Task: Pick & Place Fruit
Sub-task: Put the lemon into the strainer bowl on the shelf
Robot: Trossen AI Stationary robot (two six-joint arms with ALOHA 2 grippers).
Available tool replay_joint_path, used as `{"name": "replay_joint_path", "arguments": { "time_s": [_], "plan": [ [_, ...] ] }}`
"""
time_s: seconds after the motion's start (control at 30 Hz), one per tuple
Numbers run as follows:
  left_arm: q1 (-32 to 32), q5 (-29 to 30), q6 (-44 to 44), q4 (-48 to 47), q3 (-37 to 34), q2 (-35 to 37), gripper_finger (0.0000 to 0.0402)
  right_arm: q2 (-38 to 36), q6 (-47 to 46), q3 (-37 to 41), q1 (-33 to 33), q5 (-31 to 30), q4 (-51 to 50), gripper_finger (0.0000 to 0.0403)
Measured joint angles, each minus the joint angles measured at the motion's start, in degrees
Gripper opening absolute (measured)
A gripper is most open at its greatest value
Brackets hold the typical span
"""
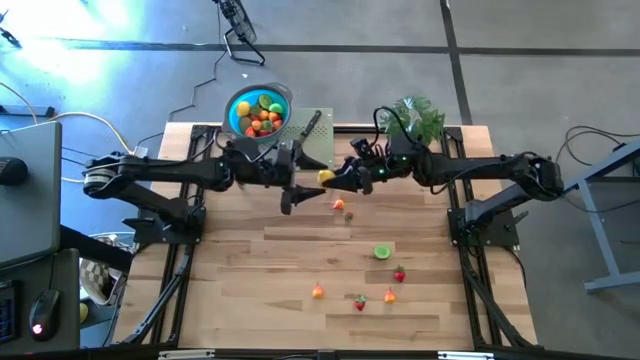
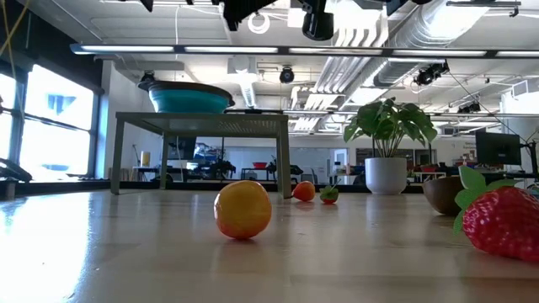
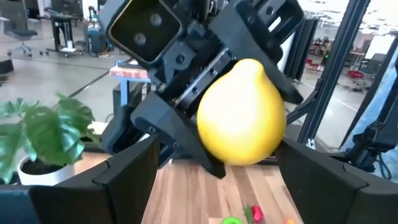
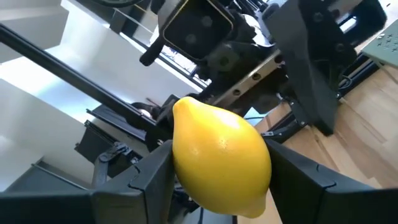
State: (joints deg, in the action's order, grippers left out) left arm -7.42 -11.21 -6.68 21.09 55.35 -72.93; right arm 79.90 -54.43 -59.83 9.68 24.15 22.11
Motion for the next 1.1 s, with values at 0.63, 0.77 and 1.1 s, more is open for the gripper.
{"name": "replay_joint_path", "arguments": {
  "time_s": [0.63,0.77,1.1],
  "plan": [
    [4.63,9.68,3.65,5.95,0.00,-1.90,0.0309,0.00,-1.07,0.00,0.23,-0.64,-0.04,0.0207],
    [4.57,10.85,3.60,6.20,0.00,-2.39,0.0309,0.00,-1.06,0.00,0.23,-1.38,-0.06,0.0208],
    [4.57,10.93,3.45,9.91,0.99,-5.89,0.0309,0.00,-0.98,-0.02,0.23,-1.52,-0.09,0.0207]
  ]
}}
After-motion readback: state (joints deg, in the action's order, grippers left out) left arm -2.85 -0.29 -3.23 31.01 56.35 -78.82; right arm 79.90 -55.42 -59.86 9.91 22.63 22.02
